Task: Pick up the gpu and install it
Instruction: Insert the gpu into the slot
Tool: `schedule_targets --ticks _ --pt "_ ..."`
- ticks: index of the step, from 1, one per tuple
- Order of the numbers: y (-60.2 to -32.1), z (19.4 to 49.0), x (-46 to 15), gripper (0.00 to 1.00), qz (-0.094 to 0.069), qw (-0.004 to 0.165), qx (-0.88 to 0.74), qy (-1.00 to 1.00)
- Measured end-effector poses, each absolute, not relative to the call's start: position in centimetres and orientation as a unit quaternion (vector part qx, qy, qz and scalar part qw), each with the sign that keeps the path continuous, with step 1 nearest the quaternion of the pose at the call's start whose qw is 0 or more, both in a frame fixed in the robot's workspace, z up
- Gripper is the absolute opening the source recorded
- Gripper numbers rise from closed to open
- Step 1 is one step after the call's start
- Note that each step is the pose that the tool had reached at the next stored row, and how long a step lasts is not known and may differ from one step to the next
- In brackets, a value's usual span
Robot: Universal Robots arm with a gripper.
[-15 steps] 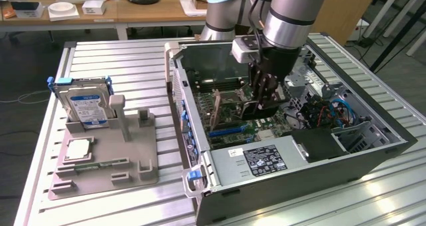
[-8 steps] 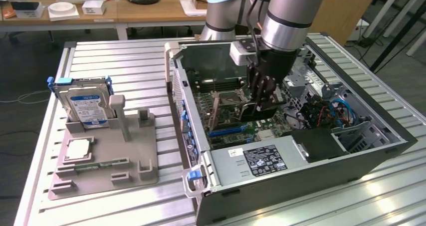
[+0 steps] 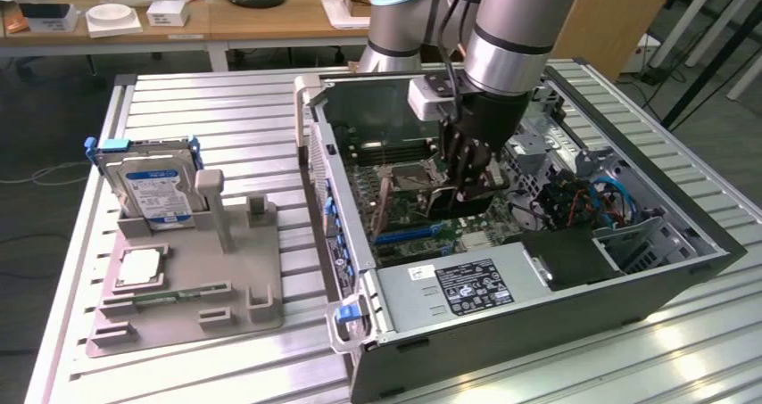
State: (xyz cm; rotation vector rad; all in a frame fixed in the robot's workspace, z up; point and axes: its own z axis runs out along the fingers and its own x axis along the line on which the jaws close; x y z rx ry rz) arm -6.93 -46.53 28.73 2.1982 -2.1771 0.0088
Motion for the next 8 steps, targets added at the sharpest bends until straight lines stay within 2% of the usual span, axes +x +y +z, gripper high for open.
schedule_targets --ticks 8 --pt "-46.53 28.45 -7.06 0.26 0.004 0.025 0.71 -0.703"
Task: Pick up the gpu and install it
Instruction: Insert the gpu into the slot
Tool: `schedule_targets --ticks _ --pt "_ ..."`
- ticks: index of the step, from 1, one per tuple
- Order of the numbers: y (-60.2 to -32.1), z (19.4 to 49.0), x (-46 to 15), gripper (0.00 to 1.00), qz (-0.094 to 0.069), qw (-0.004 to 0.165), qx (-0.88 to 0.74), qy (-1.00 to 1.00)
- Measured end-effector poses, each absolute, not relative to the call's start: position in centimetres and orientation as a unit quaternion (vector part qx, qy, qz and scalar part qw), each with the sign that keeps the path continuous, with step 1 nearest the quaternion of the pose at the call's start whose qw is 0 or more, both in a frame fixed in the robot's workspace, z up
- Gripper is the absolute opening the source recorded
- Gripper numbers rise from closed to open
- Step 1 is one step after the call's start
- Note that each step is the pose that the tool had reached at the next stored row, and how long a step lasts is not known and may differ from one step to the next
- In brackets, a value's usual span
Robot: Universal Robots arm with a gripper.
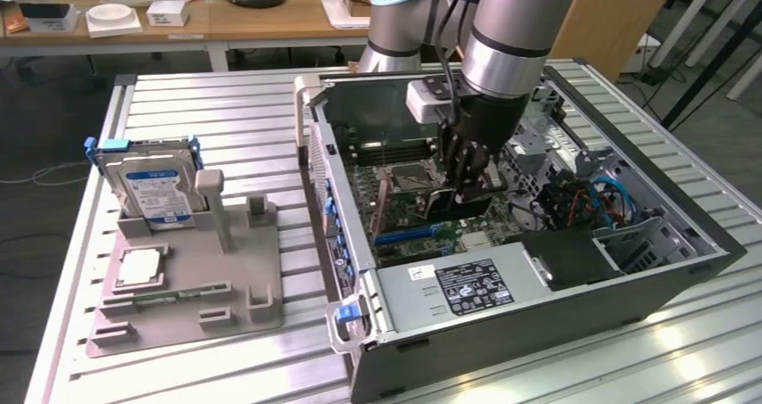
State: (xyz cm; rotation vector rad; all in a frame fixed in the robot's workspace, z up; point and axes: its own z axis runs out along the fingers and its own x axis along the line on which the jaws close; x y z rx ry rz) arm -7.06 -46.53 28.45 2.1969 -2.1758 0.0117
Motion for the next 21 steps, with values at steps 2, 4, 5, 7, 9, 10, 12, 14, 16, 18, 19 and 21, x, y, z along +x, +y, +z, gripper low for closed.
schedule_targets --ticks 2,4,5,7,9,10,12,14,16,18,19,21 --pt "-46.53 28.45 -7.05 0.26 0.004 0.025 0.71 -0.703" --pt "-46.53 28.42 -7.06 0.26 0.004 0.025 0.71 -0.703" --pt "-46.53 28.4 -7.07 0.26 0.004 0.025 0.71 -0.703" --pt "-46.53 28.4 -7.07 0.26 0.004 0.025 0.71 -0.703" --pt "-46.53 28.4 -7.07 0.26 0.004 0.025 0.71 -0.703" --pt "-46.53 28.4 -7.07 0.26 0.004 0.025 0.71 -0.703" --pt "-46.53 28.4 -7.07 0.26 0.004 0.025 0.71 -0.703" --pt "-46.53 28.39 -7.07 0.26 0.003 0.024 0.71 -0.703" --pt "-46.53 28.39 -7.08 0.26 -0.003 0.016 0.71 -0.704" --pt "-46.53 28.37 -7.08 0.26 -0.008 0.008 0.71 -0.704" --pt "-46.53 28.36 -7.07 0.26 -0.011 0.005 0.71 -0.704" --pt "-46.53 28.34 -7.08 0.26 -0.016 -0.002 0.71 -0.704"
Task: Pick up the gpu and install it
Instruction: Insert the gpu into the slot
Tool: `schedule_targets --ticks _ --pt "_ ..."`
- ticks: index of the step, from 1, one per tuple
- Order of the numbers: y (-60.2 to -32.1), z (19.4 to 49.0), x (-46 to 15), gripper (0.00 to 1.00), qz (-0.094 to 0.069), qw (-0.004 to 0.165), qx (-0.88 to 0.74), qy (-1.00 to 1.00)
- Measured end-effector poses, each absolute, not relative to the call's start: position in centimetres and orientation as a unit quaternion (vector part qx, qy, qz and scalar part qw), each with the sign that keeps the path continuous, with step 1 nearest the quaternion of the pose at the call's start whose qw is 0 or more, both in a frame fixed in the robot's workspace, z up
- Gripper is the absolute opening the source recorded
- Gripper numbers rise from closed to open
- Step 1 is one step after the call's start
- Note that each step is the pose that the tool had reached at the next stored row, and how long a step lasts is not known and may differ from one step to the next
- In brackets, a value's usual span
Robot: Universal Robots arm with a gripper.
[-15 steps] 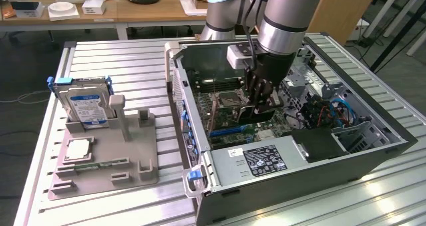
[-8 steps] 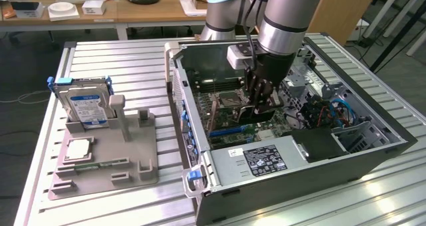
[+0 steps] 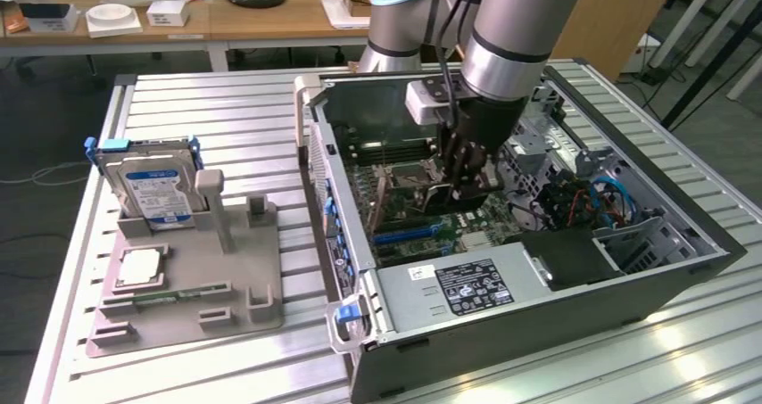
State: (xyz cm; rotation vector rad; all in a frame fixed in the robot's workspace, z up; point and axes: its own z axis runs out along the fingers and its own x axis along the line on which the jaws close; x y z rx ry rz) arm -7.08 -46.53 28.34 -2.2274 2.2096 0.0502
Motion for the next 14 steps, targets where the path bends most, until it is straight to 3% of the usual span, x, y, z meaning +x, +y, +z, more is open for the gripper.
schedule_targets --ticks 14 --pt "-46.53 27.77 -7.45 0.26 0.017 0.003 -0.71 0.704"
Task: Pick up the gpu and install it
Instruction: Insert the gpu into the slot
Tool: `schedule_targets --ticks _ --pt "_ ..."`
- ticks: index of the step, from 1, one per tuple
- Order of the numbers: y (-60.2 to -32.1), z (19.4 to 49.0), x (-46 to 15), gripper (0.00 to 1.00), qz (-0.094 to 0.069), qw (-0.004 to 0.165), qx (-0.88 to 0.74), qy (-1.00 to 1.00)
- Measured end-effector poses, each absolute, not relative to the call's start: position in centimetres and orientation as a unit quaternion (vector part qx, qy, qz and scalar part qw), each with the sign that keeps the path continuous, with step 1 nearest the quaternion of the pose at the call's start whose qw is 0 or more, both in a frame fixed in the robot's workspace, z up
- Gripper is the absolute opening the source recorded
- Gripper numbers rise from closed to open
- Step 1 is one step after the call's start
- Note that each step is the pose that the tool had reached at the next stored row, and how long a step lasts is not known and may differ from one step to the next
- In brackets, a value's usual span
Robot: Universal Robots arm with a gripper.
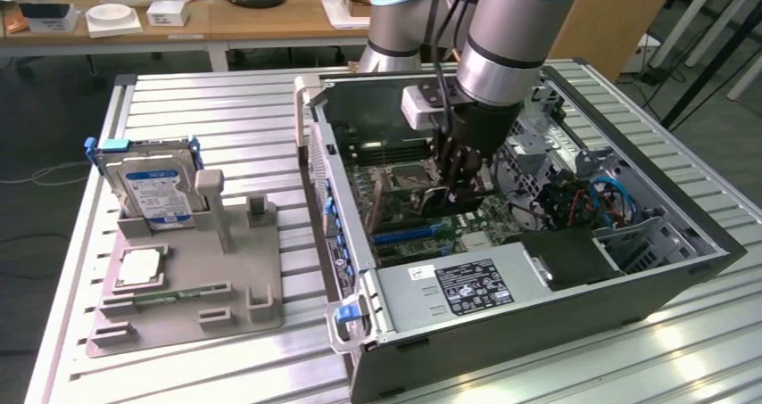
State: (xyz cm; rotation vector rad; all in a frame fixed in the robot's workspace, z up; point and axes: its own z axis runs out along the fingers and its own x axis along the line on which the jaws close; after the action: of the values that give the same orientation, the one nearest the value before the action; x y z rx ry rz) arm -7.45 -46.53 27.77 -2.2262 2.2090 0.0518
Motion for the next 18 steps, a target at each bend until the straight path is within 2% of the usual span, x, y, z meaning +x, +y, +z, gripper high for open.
schedule_targets --ticks 18 --pt "-46.5 27.0 -9.2 0.26 0.016 0.003 -0.71 0.704"
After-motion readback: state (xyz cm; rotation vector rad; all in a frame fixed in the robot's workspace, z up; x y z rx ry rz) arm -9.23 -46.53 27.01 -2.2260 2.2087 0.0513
